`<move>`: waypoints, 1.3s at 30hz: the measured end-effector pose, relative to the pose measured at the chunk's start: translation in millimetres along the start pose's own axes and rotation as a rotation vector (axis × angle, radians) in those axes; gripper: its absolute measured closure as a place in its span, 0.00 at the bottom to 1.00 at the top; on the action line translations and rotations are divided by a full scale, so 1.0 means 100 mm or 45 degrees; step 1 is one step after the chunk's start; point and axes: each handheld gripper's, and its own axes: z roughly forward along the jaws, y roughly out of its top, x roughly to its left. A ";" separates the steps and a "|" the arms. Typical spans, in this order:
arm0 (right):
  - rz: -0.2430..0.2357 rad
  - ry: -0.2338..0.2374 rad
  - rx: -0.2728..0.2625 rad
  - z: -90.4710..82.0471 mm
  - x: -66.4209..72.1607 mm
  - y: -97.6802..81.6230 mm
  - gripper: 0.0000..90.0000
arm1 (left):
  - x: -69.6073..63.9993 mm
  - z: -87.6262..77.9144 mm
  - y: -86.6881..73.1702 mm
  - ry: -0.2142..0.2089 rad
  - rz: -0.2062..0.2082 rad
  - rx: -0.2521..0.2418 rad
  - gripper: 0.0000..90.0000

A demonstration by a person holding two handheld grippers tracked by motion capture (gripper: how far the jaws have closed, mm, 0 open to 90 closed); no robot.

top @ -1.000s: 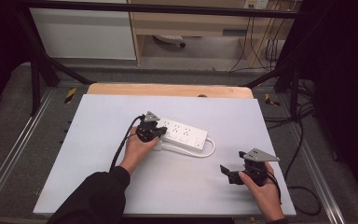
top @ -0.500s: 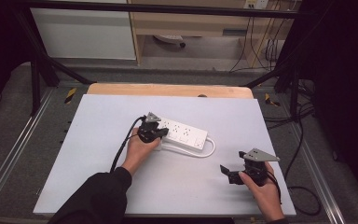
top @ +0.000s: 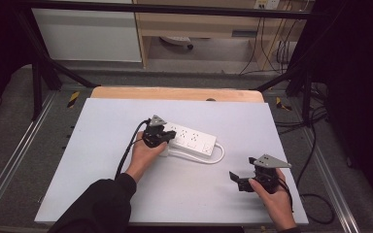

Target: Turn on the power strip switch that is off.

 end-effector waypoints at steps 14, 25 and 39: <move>-0.005 0.004 0.006 0.01 0.00 0.00 0.04 | 0.00 -0.03 0.02 -0.015 -0.026 -0.027 0.62; -0.008 0.006 0.008 0.01 0.00 0.00 0.04 | 0.02 -0.05 0.04 -0.011 -0.062 -0.040 0.43; -0.007 0.008 0.008 0.01 0.01 0.00 0.04 | 0.06 -0.07 0.06 0.001 -0.112 -0.060 0.13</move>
